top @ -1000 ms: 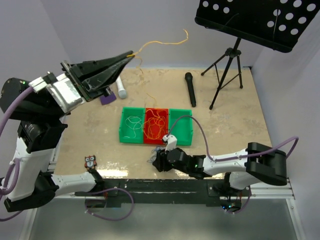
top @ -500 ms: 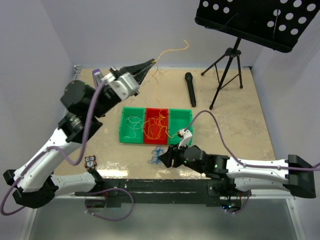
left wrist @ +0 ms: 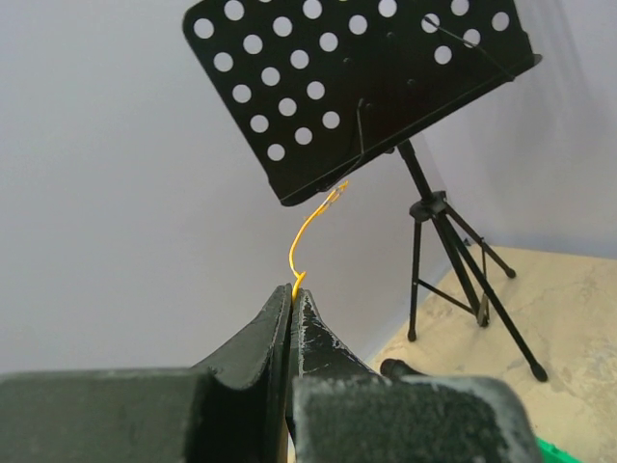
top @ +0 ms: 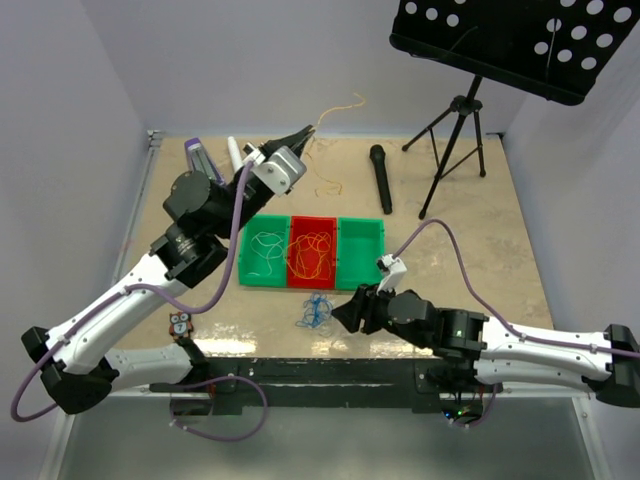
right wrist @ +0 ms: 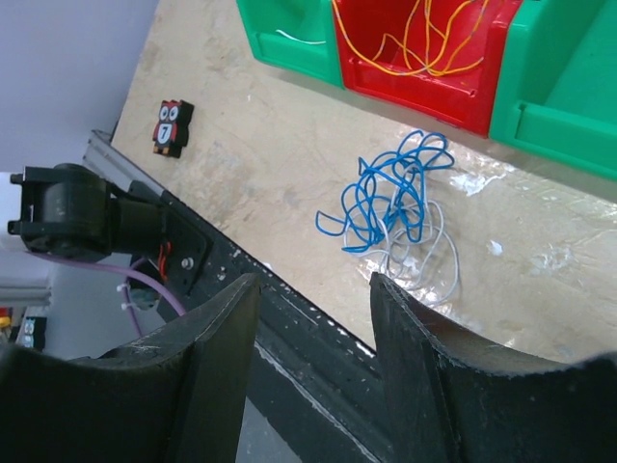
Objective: Untangle the cables
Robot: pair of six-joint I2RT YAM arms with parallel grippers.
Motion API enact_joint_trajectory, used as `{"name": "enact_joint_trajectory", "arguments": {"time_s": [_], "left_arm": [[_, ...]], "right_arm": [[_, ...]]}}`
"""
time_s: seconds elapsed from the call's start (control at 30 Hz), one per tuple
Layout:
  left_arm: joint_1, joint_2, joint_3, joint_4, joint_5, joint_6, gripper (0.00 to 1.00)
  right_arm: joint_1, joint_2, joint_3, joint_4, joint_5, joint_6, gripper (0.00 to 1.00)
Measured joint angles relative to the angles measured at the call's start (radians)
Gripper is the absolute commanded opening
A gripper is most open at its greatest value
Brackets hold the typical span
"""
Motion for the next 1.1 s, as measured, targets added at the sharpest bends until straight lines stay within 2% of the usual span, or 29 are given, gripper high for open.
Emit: {"name": "enact_joint_trajectory", "arguments": {"time_s": [0.33,0.53,1.1], "left_arm": [[0.0,-0.004,-0.084,0.058,-0.077,0.003,0.0],[0.0,-0.026,-0.199,0.081,-0.134,0.015,0.0],[0.0,-0.054,-0.285,0.11,-0.214,0.053,0.0]], "right_arm": [[0.003,-0.104,0.063,-0.081,0.089,0.05,0.54],[0.003,-0.154,0.097,-0.116,0.15,0.074,0.54],[0.004,-0.158,0.117,-0.155,0.203,0.094,0.54]]}}
